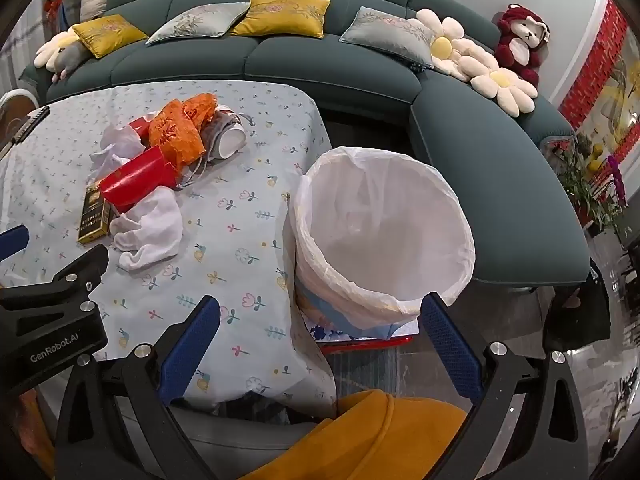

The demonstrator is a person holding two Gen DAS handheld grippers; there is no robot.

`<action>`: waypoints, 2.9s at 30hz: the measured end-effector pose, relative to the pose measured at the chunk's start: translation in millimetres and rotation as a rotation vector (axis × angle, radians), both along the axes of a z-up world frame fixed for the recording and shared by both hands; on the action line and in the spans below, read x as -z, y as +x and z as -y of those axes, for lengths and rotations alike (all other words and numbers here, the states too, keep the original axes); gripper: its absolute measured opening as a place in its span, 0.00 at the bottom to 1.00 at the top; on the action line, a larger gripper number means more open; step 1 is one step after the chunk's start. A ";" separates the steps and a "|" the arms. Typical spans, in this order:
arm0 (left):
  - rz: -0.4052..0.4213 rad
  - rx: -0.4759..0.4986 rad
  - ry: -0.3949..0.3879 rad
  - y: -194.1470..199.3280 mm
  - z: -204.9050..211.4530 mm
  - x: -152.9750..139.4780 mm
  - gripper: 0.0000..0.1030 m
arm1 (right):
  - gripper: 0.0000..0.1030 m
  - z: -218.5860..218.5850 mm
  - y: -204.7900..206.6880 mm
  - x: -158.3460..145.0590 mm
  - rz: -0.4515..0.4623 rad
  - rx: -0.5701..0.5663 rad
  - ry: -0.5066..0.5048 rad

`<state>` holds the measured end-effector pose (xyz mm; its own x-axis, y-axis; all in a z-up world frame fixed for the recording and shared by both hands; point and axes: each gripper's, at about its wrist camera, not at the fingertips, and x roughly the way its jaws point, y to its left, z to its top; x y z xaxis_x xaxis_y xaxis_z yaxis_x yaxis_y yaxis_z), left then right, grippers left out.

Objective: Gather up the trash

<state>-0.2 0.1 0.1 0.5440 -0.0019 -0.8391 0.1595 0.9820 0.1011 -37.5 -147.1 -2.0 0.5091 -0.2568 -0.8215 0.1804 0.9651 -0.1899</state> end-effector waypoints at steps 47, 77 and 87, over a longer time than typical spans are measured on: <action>-0.011 0.007 0.011 -3.5 4.5 1.6 0.93 | 0.94 3.6 -1.4 1.7 -0.003 0.008 -0.001; -0.014 0.010 0.021 -4.4 4.4 2.4 0.93 | 0.93 3.0 -6.0 2.4 -0.001 0.012 -0.005; -0.017 0.006 0.019 -4.4 3.2 2.5 0.93 | 0.93 4.1 -8.0 1.9 -0.003 0.014 -0.004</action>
